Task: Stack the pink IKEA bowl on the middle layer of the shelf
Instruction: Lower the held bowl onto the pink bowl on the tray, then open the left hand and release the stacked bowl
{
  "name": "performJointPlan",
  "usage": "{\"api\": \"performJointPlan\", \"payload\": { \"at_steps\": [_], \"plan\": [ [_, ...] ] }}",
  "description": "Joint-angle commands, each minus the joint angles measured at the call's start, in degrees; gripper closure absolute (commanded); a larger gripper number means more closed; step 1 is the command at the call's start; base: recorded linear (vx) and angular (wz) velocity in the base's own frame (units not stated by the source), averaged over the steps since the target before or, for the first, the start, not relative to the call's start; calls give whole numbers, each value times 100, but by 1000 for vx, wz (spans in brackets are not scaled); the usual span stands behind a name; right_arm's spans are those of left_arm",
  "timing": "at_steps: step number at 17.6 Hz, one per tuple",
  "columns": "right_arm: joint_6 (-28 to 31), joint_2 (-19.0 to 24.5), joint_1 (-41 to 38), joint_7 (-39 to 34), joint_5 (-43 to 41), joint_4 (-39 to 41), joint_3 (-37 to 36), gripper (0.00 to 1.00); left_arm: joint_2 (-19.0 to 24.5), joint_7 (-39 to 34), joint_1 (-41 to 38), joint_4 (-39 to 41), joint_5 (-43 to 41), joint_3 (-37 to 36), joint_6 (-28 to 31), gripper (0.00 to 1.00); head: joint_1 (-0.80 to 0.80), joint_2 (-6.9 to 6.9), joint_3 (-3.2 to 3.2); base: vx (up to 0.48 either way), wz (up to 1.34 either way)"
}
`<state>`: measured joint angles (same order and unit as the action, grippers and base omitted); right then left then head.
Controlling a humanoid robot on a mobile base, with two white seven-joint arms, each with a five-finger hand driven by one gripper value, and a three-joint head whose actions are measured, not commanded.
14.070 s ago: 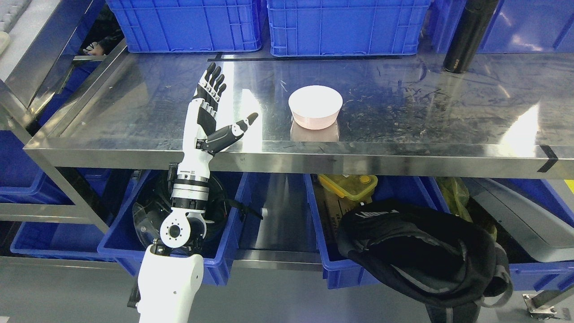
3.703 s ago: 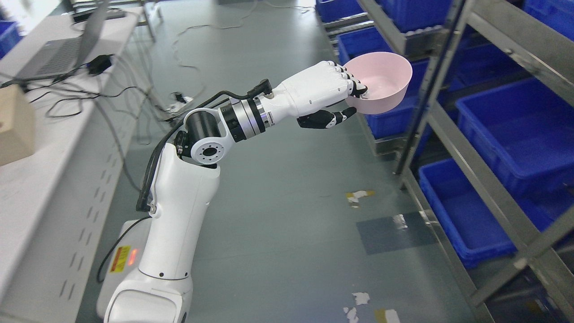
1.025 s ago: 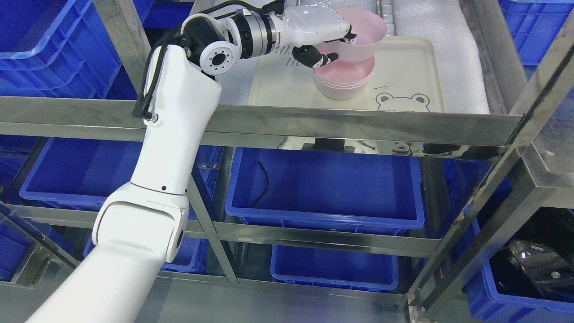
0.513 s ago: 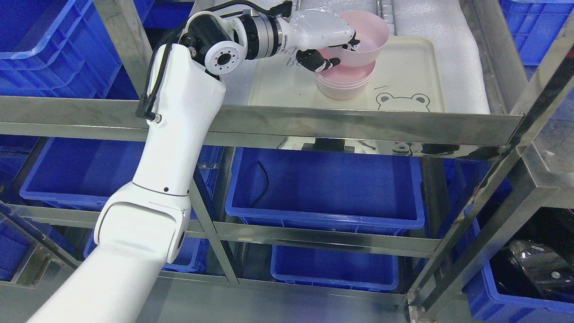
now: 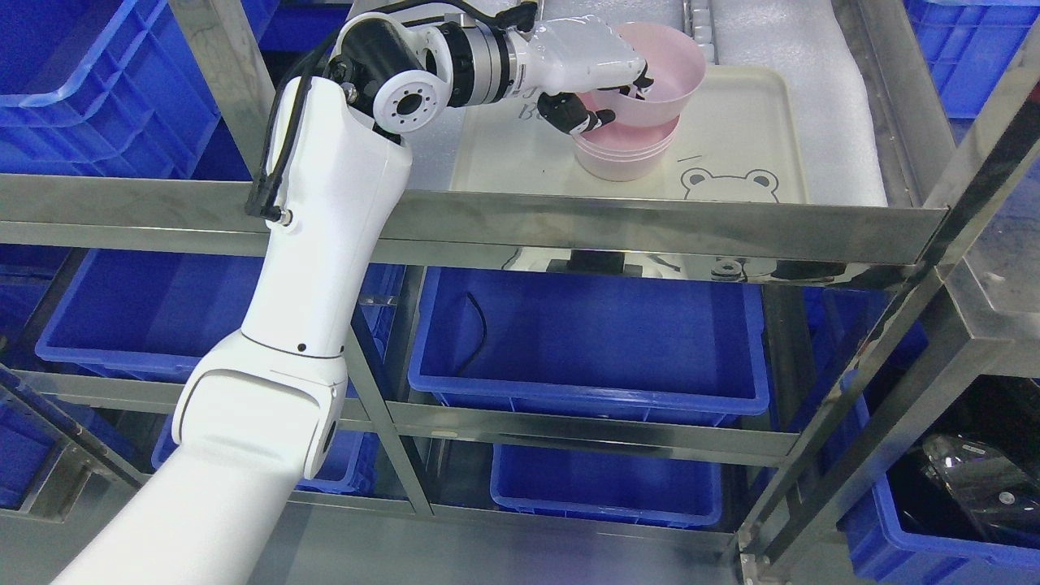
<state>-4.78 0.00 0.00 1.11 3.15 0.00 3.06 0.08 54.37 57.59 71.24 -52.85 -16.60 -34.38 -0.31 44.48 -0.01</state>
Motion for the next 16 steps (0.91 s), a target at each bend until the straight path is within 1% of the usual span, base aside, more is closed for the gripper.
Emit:
{"api": "performJointPlan", "payload": {
  "at_steps": [1,5,8,10,11,13,14,16],
  "plan": [
    [3,-100,-132,39,2,100,1,0,92,134,-186,408,29,7,10,98,0,0,0,0,0],
    [3,-100,-132,39,2,100,1,0,92,223,-204,461,38,156,10,97,0,0,0,0,0],
    [3,-100,-132,39,2,100,1,0,177,223,-186,452,73,323,10,96,0,0,0,0,0],
    [3,-100,-132,39,2,100,1,0,177,205,-177,435,65,403,2,93,0,-1,0,0,0],
    [3,-100,-132,39,2,100,1,0,186,188,-195,426,65,403,-7,88,0,0,0,0,0],
    [3,-100,-132,39,2,100,1,0,194,161,-213,426,47,368,-42,67,0,0,0,0,0],
    [3,-100,-132,39,2,100,1,0,203,161,-213,426,47,333,-51,58,0,0,0,0,0],
    [3,-100,-132,39,2,100,1,0,195,161,-283,417,38,324,-60,55,0,0,0,0,0]
  ]
}}
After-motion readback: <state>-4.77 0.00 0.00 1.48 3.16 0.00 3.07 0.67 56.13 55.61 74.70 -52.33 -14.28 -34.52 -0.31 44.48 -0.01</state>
